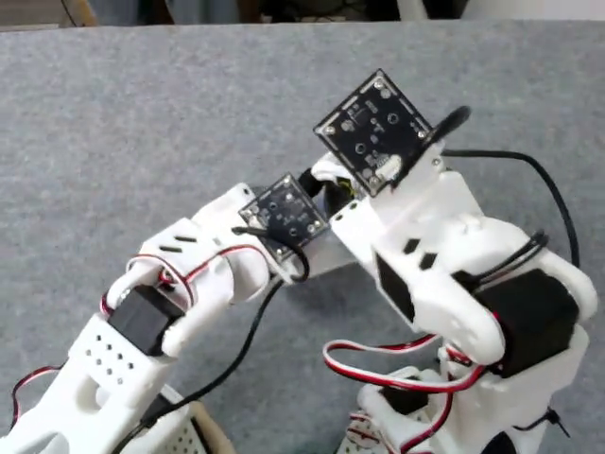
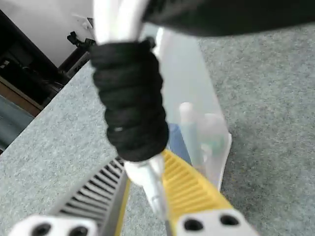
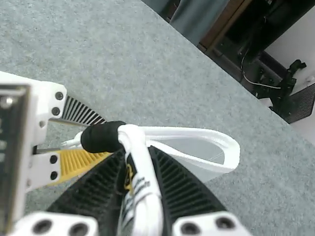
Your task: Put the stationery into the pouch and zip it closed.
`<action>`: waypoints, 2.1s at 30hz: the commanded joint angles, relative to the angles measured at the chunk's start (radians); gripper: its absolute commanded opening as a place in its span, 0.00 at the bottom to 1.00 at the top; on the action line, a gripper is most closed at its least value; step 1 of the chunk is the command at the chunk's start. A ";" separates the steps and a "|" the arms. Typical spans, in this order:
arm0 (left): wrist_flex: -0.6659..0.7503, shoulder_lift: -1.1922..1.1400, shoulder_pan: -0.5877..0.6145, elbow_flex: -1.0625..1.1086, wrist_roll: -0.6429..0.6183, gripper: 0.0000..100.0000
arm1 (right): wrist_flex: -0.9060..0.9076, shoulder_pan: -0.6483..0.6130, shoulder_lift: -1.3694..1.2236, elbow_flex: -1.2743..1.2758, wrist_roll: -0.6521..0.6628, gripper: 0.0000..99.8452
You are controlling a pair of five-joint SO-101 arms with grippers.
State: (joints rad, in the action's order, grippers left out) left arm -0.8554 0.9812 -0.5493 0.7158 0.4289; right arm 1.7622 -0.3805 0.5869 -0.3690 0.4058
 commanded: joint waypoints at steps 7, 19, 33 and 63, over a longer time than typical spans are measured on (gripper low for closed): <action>-0.069 0.015 -0.010 -0.024 0.009 0.03 | -0.020 -0.003 0.010 0.002 0.008 0.01; -0.325 0.009 -0.068 -0.209 -0.009 0.03 | -0.150 0.198 0.010 0.008 0.008 0.01; -0.473 0.014 -0.004 -0.302 -0.132 0.03 | -0.144 0.339 0.010 0.013 0.009 0.01; -0.500 0.015 -0.005 -0.202 -0.126 0.03 | -0.586 0.411 0.012 0.035 0.008 0.01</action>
State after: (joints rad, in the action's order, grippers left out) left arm -1.3234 0.9981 -0.5769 0.4718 0.3076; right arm 1.2574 -0.0123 0.5869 -0.3138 0.4089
